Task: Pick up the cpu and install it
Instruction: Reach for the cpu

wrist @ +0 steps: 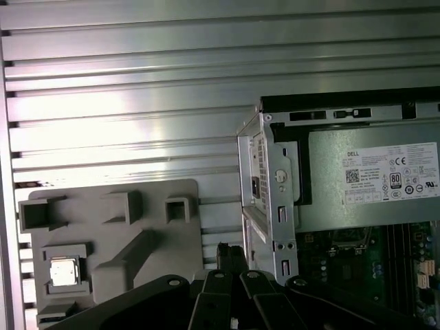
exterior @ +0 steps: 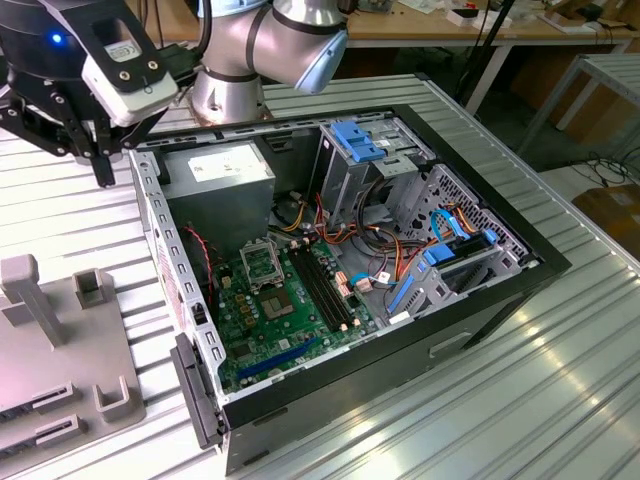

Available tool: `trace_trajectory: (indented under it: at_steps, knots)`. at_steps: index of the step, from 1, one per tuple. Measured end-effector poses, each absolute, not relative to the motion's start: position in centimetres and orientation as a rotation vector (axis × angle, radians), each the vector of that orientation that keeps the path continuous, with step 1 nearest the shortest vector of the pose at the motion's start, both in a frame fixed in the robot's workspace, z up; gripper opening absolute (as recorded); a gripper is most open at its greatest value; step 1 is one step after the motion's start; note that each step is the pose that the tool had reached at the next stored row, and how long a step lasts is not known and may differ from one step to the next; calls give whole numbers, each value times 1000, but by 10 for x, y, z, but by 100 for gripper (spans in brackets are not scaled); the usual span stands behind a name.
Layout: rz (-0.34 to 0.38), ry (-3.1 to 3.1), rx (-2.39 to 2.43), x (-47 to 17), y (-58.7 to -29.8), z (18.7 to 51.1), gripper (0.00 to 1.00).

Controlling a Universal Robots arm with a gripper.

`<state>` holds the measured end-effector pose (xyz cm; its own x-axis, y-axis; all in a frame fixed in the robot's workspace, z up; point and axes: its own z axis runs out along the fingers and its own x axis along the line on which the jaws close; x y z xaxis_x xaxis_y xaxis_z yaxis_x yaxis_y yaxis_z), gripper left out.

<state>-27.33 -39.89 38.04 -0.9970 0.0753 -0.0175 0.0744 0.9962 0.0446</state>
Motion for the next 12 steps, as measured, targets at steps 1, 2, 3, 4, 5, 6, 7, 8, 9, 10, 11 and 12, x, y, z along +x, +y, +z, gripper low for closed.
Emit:
trace_trajectory:
  at_steps: [1,2,3,4,5,6,7,8,9,10,11,12]
  knots:
    - [69,3120,117,-274,-399,380,11]
    - [69,3120,117,-274,-399,380,11]
    - [69,3119,117,-275,-399,380,11]
    - [69,3120,117,-275,-399,380,11]
    - [69,3120,117,-276,-399,380,11]
    - [69,3120,117,-276,-399,380,11]
    - [69,3120,117,-277,-399,380,11]
    - [69,3120,117,-278,-399,380,11]
    - [69,3120,117,-278,-399,380,11]
    - [69,3120,117,-279,-399,380,11]
    - [69,3119,117,-279,-399,380,11]
    - [69,3120,117,-280,-399,380,11]
